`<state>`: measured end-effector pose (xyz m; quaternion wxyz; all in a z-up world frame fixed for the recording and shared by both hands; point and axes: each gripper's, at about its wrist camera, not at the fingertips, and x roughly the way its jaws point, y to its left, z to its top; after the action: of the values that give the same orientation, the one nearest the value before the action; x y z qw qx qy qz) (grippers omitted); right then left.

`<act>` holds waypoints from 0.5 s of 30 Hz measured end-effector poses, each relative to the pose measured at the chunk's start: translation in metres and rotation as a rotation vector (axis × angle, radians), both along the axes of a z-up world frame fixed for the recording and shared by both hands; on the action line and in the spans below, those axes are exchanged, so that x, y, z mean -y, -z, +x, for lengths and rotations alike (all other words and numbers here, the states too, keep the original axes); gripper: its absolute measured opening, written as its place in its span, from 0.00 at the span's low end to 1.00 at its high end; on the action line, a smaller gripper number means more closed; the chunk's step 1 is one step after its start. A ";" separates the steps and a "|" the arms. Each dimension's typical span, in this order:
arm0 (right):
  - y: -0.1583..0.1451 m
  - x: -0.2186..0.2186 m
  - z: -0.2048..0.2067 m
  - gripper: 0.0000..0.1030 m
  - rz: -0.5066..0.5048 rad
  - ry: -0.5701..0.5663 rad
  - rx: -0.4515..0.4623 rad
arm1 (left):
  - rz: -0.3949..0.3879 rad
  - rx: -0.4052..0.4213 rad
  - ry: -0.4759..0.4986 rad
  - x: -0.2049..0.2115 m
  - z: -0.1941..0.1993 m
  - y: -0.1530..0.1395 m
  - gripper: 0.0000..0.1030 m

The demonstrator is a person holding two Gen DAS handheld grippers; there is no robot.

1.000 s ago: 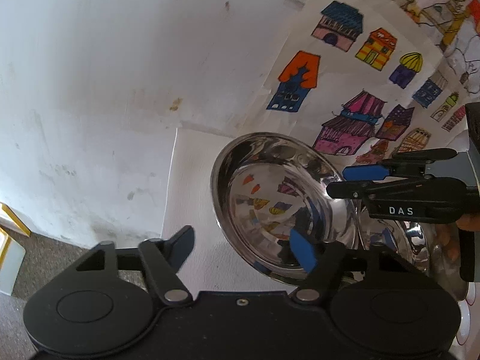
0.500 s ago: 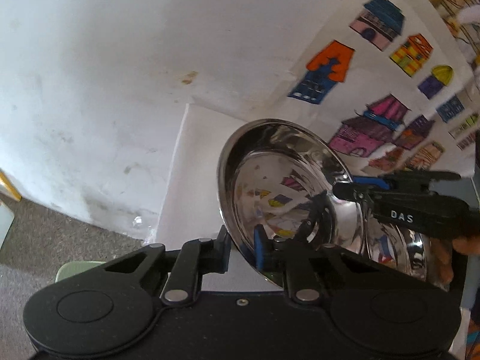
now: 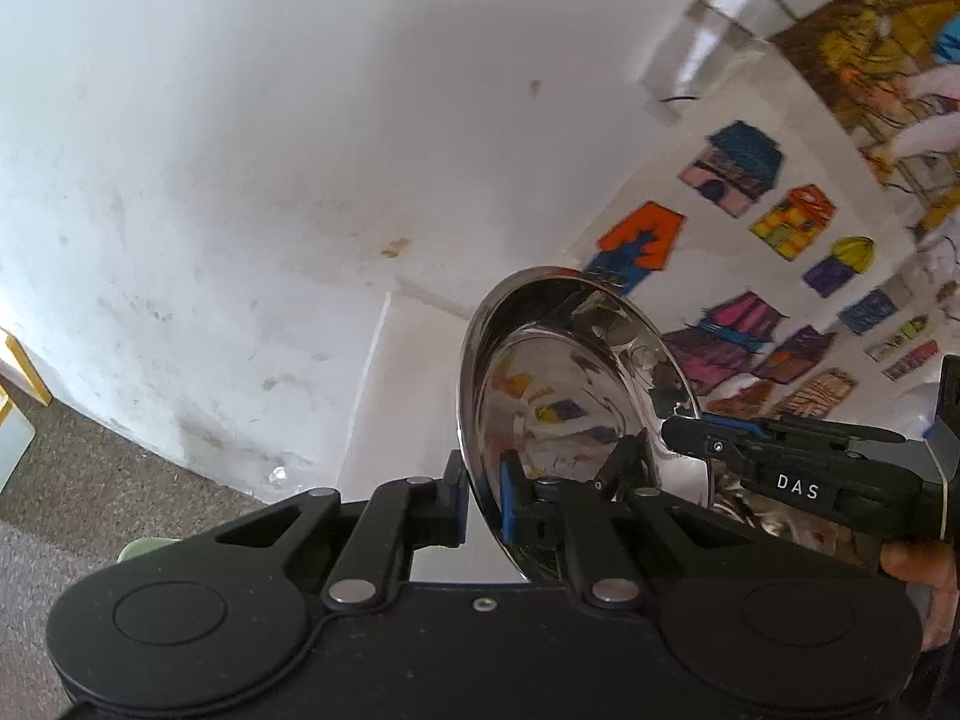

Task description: Organize plates and bowls

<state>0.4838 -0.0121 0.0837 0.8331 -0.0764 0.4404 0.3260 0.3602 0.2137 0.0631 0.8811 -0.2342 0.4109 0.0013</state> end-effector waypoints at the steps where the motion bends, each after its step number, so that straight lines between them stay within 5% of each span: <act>1: -0.002 0.006 -0.002 0.13 -0.002 0.010 -0.006 | 0.002 0.000 0.011 0.004 0.000 -0.002 0.10; 15: -0.016 0.136 -0.013 0.13 -0.088 0.180 -0.006 | 0.001 -0.011 0.208 0.094 0.013 -0.006 0.10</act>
<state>0.4710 -0.1480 0.0993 0.8534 -0.0724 0.4619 0.2304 0.3732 0.1198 0.0691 0.8743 -0.1899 0.4379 -0.0885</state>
